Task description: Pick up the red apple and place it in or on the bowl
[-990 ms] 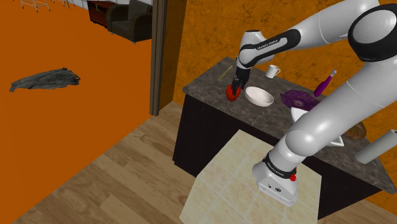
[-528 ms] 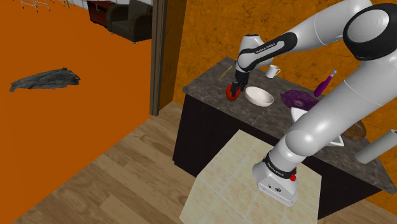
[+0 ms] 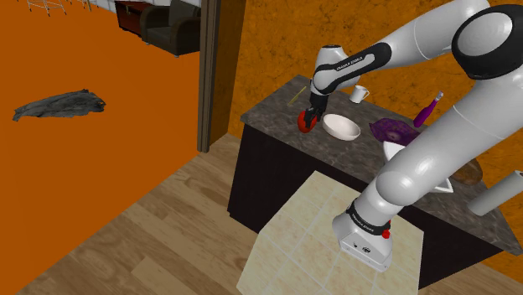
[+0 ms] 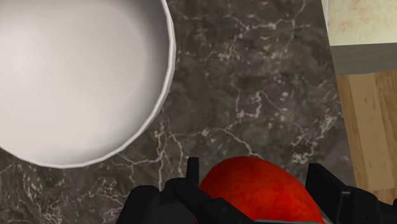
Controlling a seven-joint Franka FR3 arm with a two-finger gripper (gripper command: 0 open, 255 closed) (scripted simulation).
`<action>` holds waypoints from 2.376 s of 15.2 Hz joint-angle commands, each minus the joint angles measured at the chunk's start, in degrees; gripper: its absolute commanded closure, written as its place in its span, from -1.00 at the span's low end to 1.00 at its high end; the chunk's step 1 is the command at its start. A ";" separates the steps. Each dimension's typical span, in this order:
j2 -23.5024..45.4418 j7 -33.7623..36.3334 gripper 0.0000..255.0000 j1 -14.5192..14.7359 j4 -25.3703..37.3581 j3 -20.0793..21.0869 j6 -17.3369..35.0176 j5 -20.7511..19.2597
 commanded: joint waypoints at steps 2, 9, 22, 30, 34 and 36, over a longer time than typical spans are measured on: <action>0.00 0.00 1.00 0.00 0.00 0.00 0.00 0.00; -2.13 -0.19 1.00 0.04 1.32 0.30 -3.40 -0.10; -7.45 -1.06 1.00 0.24 6.92 1.41 -14.20 0.06; -9.47 -1.76 1.00 0.40 11.34 2.10 -20.58 0.38; -10.14 -2.15 1.00 0.49 13.81 2.42 -23.70 0.56; -10.40 -2.35 1.00 0.54 15.12 2.58 -25.25 0.66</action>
